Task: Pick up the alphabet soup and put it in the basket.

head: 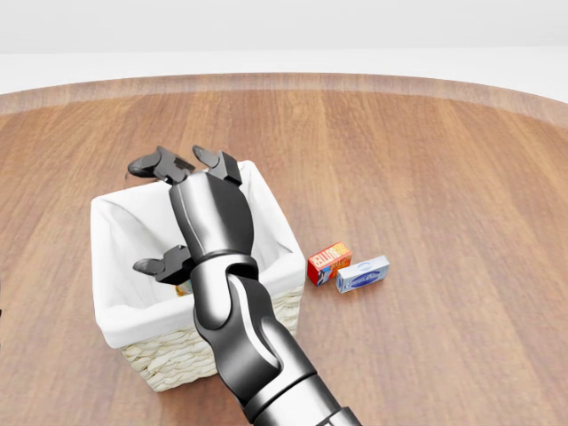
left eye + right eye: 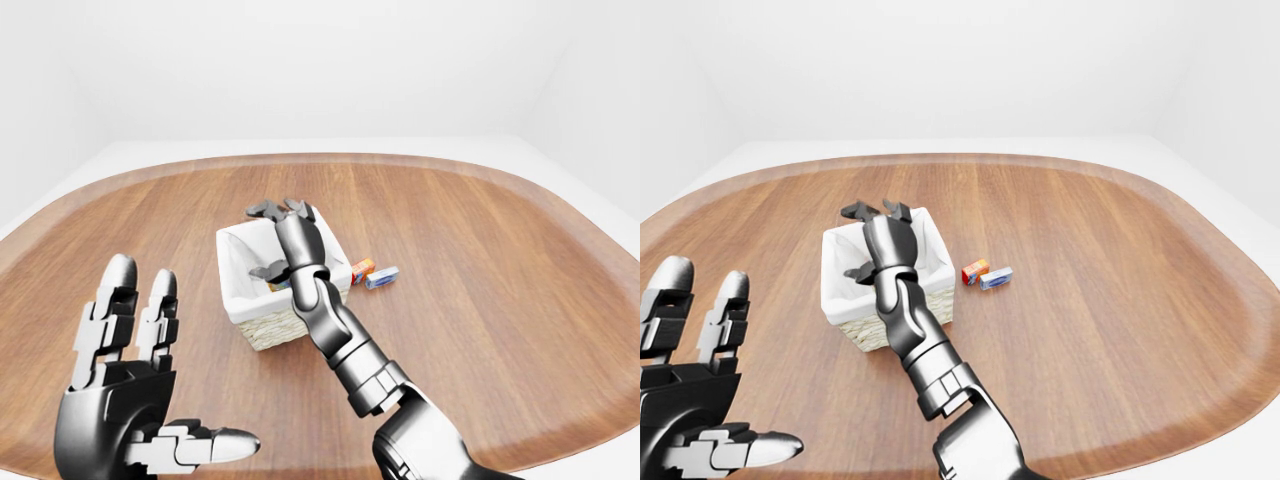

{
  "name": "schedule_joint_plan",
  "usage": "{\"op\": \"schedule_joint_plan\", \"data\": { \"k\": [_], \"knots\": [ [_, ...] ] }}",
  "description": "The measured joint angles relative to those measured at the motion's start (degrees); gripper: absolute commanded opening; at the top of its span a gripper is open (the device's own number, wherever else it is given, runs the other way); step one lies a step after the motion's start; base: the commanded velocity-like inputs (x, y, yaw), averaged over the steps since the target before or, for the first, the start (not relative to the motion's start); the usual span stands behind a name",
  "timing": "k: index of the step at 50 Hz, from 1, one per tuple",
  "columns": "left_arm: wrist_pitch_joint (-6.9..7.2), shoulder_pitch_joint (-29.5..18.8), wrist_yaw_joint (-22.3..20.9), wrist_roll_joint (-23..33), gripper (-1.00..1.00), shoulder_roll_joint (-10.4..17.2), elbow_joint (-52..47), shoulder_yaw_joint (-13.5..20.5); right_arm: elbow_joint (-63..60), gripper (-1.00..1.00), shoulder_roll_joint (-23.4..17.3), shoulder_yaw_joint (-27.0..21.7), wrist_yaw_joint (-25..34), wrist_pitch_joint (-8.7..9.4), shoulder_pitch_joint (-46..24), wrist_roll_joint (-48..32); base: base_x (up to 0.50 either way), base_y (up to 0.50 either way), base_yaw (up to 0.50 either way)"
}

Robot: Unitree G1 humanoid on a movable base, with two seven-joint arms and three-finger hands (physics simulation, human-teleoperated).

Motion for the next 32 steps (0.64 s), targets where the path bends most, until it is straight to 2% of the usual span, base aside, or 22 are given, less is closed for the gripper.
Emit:
{"op": "schedule_joint_plan", "data": {
  "k": [32],
  "knots": [
    [0.19,0.0,-0.5,-0.2,1.00,-0.5,-0.3,0.5,-0.7,1.00,0.0,0.7,0.2,0.00,1.1,-1.3,0.00,0.00,0.00]
  ]
}}
